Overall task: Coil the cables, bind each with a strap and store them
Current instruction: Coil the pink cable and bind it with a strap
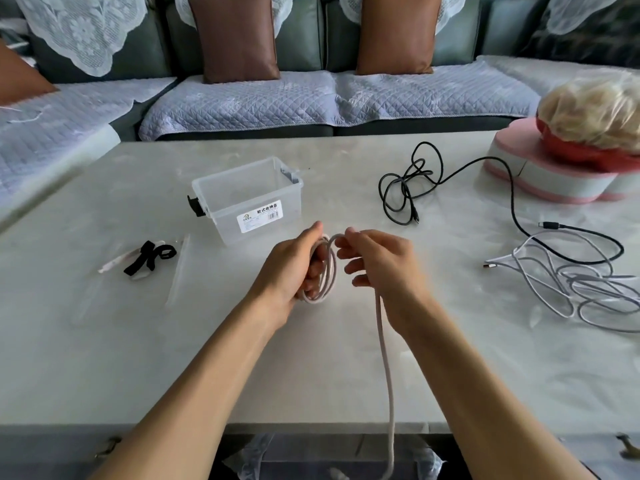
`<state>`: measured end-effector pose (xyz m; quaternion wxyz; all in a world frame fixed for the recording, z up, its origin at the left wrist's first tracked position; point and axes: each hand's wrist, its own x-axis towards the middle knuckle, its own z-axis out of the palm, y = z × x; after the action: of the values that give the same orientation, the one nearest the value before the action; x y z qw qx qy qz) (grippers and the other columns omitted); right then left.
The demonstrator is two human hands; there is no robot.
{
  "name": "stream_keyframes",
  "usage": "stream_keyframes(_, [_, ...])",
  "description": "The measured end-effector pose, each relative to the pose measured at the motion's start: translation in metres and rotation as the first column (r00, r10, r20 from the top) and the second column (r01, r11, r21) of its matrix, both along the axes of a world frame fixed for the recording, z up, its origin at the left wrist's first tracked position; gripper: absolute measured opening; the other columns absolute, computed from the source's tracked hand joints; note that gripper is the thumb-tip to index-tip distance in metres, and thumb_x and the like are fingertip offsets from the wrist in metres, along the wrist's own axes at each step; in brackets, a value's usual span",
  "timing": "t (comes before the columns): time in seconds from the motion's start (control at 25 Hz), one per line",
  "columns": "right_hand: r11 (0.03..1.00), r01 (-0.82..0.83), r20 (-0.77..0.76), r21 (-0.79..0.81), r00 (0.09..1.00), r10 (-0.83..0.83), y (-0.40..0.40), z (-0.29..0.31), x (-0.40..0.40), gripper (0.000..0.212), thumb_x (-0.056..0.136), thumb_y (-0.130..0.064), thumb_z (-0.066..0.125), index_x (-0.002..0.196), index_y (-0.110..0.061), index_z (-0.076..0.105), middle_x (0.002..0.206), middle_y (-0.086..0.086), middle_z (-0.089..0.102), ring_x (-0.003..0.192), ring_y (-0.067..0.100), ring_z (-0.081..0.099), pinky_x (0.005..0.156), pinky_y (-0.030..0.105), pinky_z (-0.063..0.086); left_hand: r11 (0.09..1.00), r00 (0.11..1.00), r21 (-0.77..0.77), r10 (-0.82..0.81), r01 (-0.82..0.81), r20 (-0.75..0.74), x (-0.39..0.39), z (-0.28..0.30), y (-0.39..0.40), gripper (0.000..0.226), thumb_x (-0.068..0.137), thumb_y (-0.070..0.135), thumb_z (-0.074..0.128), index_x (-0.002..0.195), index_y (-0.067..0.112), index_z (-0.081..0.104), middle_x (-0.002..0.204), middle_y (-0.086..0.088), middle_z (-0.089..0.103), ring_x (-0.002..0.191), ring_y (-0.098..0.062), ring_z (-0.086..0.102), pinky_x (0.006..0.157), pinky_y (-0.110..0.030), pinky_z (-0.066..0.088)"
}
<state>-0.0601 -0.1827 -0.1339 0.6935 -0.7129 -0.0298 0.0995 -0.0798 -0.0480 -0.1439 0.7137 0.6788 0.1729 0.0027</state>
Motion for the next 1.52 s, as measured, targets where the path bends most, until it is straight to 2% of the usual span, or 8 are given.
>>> stream_keyframes(0.2, [0.897,0.076,0.44,-0.436,0.887,0.139,0.003,-0.003,-0.004,0.025,0.094,-0.02,0.053,0.085,-0.002,0.069,0.083,0.013,0.066,0.083,0.026,0.058,0.076,0.036,0.043,0.988,0.999,-0.143,-0.051,0.049,-0.012,0.002,-0.003,0.001,0.052,0.093,0.055,0.051,0.06,0.016,0.055,0.056,-0.005,0.046,0.042,-0.016,0.028,0.05,-0.028,0.023])
stream_keyframes(0.48, [0.929,0.005,0.323,-0.37,0.939,0.123,-0.002,-0.006,-0.001,0.013,0.077,-0.037,0.078,0.079,-0.027,0.07,0.065,-0.01,0.057,0.055,0.004,0.049,0.052,0.014,0.035,0.979,0.999,-0.203,-0.036,0.034,-0.008,-0.001,-0.001,0.0,0.022,0.088,0.019,0.058,0.068,0.013,0.057,0.052,-0.002,0.04,0.038,-0.014,0.028,0.043,-0.022,0.025])
stream_keyframes(0.64, [0.96,0.027,0.21,-0.279,0.977,0.034,-0.006,-0.009,0.011,0.011,0.085,-0.031,0.07,0.09,-0.022,0.069,0.081,-0.008,0.069,0.076,0.009,0.065,0.069,0.026,0.051,0.974,1.0,-0.228,-0.011,0.006,-0.023,-0.004,0.005,0.004,0.03,0.088,0.021,0.05,0.059,0.016,0.051,0.058,-0.002,0.053,0.047,-0.014,0.039,0.048,-0.025,0.028])
stream_keyframes(0.8, [0.937,-0.157,0.1,-0.312,0.975,0.197,-0.007,-0.017,0.013,0.04,0.082,-0.038,0.072,0.119,-0.026,0.064,0.102,-0.005,0.072,0.089,0.012,0.069,0.083,0.04,0.058,0.936,0.996,-0.339,-0.092,0.089,0.006,-0.007,0.009,0.004,0.032,0.091,0.022,0.042,0.059,0.017,0.038,0.052,0.0,0.041,0.044,-0.015,0.036,0.045,-0.024,0.03])
stream_keyframes(0.96, [0.934,-0.197,0.182,-0.299,0.949,0.258,-0.009,-0.016,0.014,0.019,0.088,-0.029,0.066,0.105,-0.022,0.07,0.084,0.009,0.071,0.076,0.024,0.067,0.078,0.052,0.056,0.908,0.986,-0.387,-0.162,0.16,0.027,-0.011,0.012,0.003,0.036,0.096,0.022,0.046,0.061,0.019,0.036,0.045,0.005,0.028,0.039,-0.012,0.031,0.041,-0.021,0.029])
stream_keyframes(1.12, [0.907,-0.087,0.351,-0.413,0.904,0.246,-0.009,-0.016,0.013,0.016,0.094,-0.022,0.056,0.086,-0.01,0.063,0.076,0.01,0.068,0.073,0.028,0.062,0.071,0.046,0.053,0.93,0.991,-0.344,-0.119,0.132,0.057,-0.012,0.01,0.002,0.043,0.092,0.008,0.053,0.051,0.019,0.05,0.05,0.002,0.031,0.044,-0.013,0.04,0.046,-0.022,0.038])
stream_keyframes(1.32, [0.868,-0.096,0.415,-0.488,0.849,0.327,-0.009,-0.016,0.008,0.011,0.096,-0.011,0.045,0.091,-0.008,0.054,0.072,-0.006,0.066,0.068,0.01,0.06,0.059,0.024,0.047,0.974,0.999,-0.223,-0.021,0.031,0.047,-0.008,0.003,0.0,0.032,0.092,0.006,0.058,0.063,0.014,0.047,0.052,0.0,0.039,0.044,-0.015,0.046,0.048,-0.022,0.039])
stream_keyframes(1.52, [0.805,-0.184,0.401,-0.565,0.791,0.462,-0.004,-0.02,0.002,0.024,0.091,-0.005,0.044,0.113,-0.011,0.049,0.069,-0.001,0.053,0.06,0.013,0.048,0.054,0.023,0.037,0.99,0.999,-0.137,0.028,-0.032,-0.033,-0.01,0.005,-0.001,0.023,0.086,0.012,0.064,0.066,0.016,0.053,0.052,0.001,0.034,0.04,-0.014,0.041,0.041,-0.021,0.036])
